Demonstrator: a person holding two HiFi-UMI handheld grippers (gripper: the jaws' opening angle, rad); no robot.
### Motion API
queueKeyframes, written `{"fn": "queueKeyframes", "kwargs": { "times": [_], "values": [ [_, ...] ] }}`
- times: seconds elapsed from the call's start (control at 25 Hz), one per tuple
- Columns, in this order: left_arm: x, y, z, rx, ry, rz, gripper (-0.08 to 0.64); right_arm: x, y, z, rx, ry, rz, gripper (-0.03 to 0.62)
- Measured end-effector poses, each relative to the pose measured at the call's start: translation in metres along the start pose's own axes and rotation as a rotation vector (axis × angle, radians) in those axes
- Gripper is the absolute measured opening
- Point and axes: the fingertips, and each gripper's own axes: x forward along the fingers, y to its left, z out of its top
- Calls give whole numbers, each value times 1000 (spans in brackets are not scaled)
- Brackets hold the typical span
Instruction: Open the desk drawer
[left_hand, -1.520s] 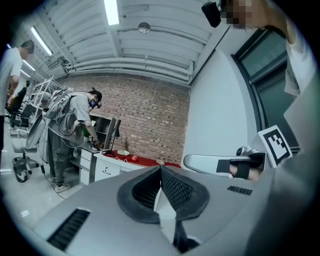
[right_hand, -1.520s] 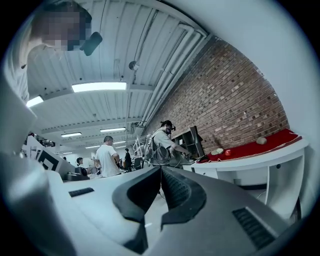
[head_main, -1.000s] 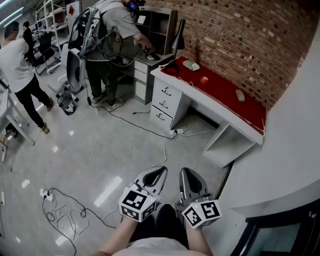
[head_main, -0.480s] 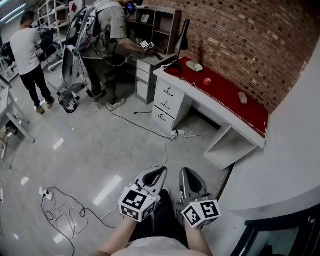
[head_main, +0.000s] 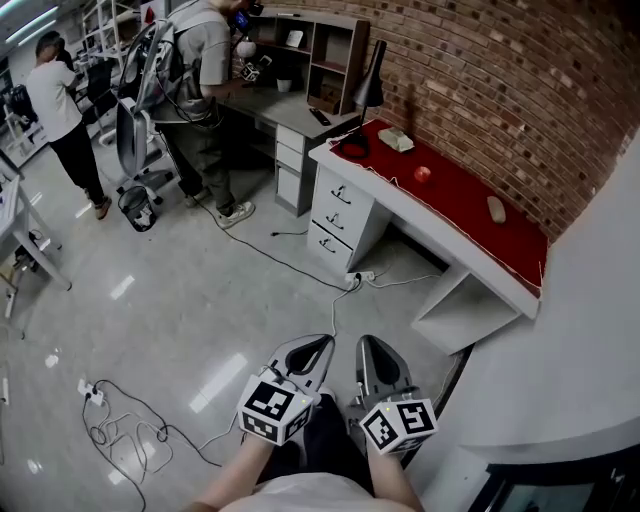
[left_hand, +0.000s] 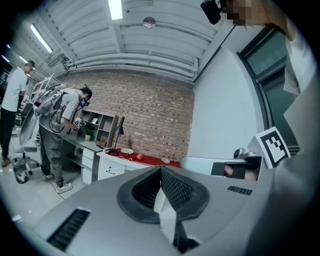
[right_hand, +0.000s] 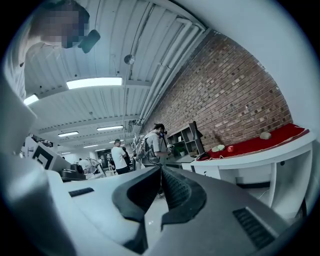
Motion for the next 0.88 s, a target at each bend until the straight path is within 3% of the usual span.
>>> {"fn": "queueKeyframes", "kwargs": {
  "times": [0.4,0.88],
  "values": [
    [81,39,16,-1,5,44,9,69,-57,17,12,1,34,18],
    [145,58,25,2,5,74,9,109,-109,34,33,-13,52,18]
  ]
}}
